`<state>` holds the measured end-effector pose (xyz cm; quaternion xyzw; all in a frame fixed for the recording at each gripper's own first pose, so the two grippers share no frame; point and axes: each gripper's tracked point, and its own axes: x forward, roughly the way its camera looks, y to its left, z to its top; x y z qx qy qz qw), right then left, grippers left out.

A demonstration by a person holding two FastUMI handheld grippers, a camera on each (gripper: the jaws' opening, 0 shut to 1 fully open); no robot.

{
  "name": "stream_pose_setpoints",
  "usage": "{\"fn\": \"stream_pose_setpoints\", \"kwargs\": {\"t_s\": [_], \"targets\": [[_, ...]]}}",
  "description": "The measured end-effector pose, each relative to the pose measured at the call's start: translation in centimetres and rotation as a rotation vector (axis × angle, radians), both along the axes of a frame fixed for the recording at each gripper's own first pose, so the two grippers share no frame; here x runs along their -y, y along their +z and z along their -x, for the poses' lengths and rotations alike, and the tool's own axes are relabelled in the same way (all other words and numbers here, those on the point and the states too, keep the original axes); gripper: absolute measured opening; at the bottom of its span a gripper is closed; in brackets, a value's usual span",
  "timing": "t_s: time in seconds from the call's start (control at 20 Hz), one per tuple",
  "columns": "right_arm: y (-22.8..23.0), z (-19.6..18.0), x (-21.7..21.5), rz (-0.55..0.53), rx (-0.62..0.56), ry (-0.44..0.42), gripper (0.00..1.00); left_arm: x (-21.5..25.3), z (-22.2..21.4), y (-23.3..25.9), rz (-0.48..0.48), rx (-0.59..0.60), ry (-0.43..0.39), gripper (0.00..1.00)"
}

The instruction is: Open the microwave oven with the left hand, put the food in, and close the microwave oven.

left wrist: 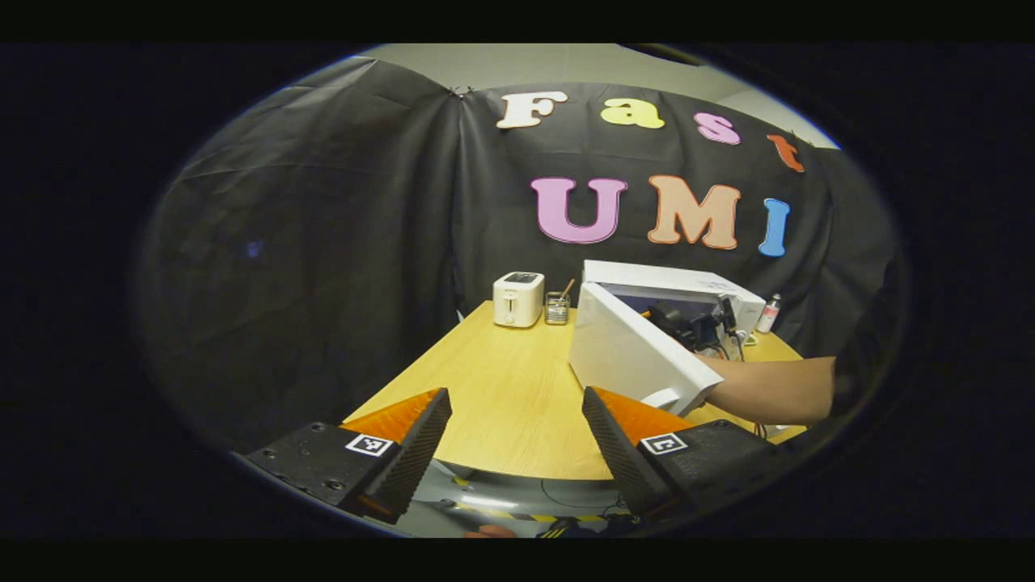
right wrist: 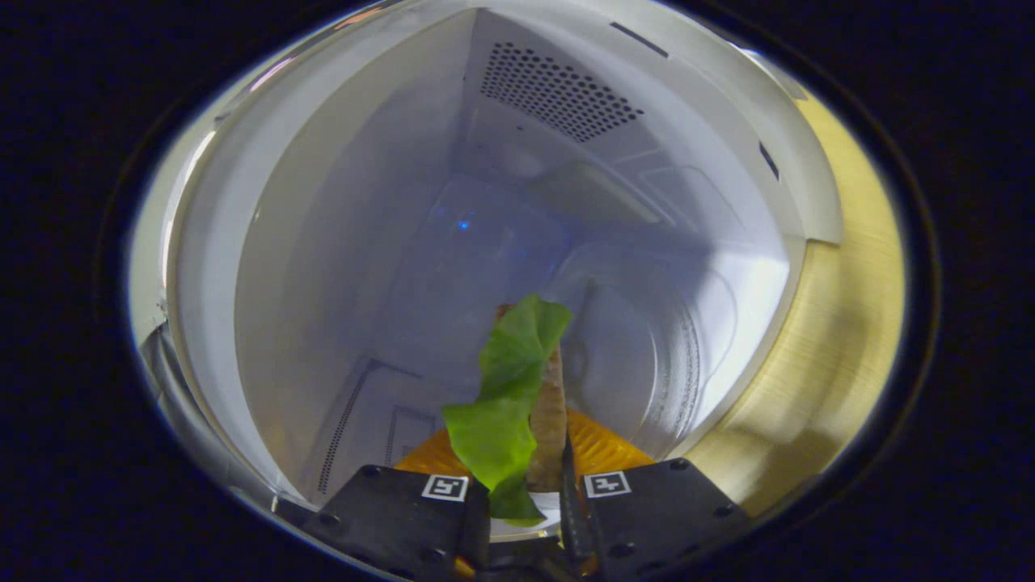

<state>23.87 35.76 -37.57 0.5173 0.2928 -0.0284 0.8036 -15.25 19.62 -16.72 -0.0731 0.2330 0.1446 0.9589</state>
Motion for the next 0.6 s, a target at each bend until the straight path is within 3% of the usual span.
{"fn": "stream_pose_setpoints", "kwargs": {"t_s": [0.05,0.15,0.2,0.25,0.3,0.4,0.45,0.5,0.6], "targets": [[-0.2,-0.1,0.0,0.024,0.005,0.008,0.37,0.1,0.1,-0.2,0.005,-0.008,0.0,0.94],[-0.6,0.1,0.3,0.066,0.005,0.019,0.43,0.2,0.0,-0.3,0.013,-0.012,-0.003,0.96],[-1.3,0.4,0.6,0.114,-0.018,0.029,0.37,0.4,0.0,-0.2,0.013,-0.009,-0.006,0.96],[-1.1,0.4,0.6,0.122,-0.007,0.046,0.5,0.5,-0.1,0.0,0.012,-0.004,-0.01,0.96],[-1.4,0.2,0.5,0.152,-0.011,0.058,0.55,0.5,-0.1,0.0,0.009,-0.004,-0.012,0.96],[-1.0,0.3,0.6,0.263,0.008,0.108,0.76,0.6,-0.3,-0.1,0.014,-0.005,-0.016,0.96],[-0.7,0.1,0.9,0.343,0.028,0.125,0.76,0.8,-0.4,-0.1,0.017,-0.007,-0.019,0.96],[-0.4,-0.1,1.5,0.418,0.046,0.142,0.85,0.9,-0.3,-0.1,0.017,-0.007,-0.022,0.96],[-0.7,-0.2,2.9,0.514,0.057,0.165,0.89,1.2,-0.4,0.3,0.009,-0.004,-0.03,0.96]]}}
